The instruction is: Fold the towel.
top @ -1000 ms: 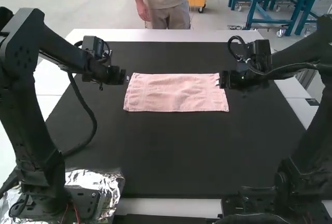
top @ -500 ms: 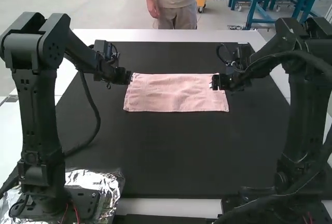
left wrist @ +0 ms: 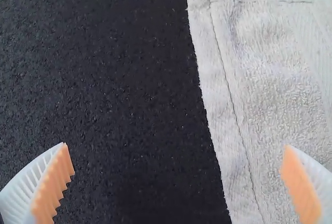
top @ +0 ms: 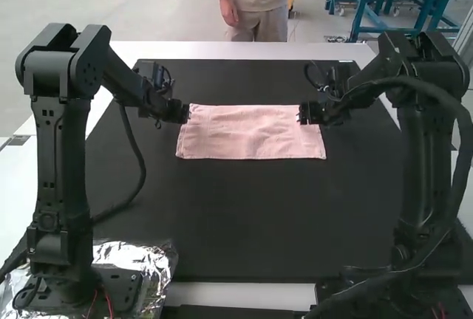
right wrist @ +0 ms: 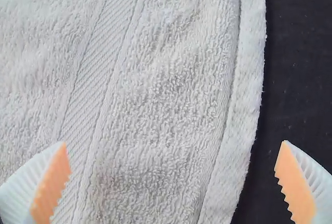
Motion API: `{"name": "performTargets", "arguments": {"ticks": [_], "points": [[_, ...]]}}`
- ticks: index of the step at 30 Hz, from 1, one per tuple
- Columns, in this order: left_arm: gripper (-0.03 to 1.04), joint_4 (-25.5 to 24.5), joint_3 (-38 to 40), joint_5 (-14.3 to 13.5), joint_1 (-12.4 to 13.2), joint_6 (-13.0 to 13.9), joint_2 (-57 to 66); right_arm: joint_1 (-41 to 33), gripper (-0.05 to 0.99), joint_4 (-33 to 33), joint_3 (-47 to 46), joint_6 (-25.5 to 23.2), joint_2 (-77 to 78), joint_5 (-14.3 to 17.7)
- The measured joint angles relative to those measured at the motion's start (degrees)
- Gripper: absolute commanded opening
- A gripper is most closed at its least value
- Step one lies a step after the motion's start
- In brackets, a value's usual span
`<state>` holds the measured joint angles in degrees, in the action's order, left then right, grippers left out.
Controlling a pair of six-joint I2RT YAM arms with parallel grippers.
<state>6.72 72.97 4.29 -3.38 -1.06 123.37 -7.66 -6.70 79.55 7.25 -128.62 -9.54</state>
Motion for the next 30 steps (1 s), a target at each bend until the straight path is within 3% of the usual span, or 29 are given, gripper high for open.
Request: {"name": "performTargets", "arguments": {"ticks": [10, 28, 29, 30], "points": [[0.94, -0.52, 3.23, -0.02, 0.0, 0.66, 1.7, 0.0, 0.9, 1.92, 6.32, 0.11, -2.4, 1.03], [0.9, -1.14, 3.93, -0.26, -0.13, 1.9, 4.48, 0.0, 0.9, 4.66, 8.68, 1.53, -5.35, 2.99], [0.84, -1.29, 4.15, -0.28, -0.11, 1.95, 4.48, 0.0, 0.84, 4.83, 8.68, 1.64, -5.35, 2.99], [0.73, -1.33, 4.17, -0.17, -0.13, 2.01, 4.5, 0.0, 0.64, 4.96, 8.72, 1.84, -5.38, 2.99]]}}
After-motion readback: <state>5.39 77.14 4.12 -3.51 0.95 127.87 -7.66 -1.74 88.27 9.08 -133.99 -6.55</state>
